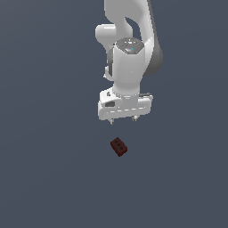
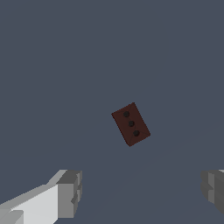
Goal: Pick up the object and move it to a goal position.
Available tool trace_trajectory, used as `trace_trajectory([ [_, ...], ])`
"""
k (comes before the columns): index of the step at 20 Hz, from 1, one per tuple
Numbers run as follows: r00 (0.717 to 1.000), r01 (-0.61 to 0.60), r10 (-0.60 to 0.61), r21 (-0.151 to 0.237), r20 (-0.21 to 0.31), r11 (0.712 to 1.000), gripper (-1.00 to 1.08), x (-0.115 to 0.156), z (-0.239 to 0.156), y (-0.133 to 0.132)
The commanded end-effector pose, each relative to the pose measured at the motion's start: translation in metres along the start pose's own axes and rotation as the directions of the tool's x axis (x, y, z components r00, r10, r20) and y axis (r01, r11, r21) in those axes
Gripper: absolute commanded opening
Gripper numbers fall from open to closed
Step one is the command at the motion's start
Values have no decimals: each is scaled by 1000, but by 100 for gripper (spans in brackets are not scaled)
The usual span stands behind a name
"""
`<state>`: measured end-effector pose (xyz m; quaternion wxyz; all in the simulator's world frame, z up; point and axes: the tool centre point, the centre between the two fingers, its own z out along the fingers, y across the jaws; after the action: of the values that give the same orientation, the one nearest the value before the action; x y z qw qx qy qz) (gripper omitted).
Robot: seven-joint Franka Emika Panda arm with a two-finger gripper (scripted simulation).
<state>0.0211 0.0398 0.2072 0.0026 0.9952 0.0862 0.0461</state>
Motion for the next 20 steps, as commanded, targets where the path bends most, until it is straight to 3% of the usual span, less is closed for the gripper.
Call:
trace_trajectory([
  [1, 1000, 14, -14, 0, 3, 1000, 100, 1, 4, 1],
  [11, 987, 156, -156, 4, 32, 988, 100, 12, 42, 7],
  [20, 936, 346, -347, 30, 64, 938, 100, 22, 99, 15],
])
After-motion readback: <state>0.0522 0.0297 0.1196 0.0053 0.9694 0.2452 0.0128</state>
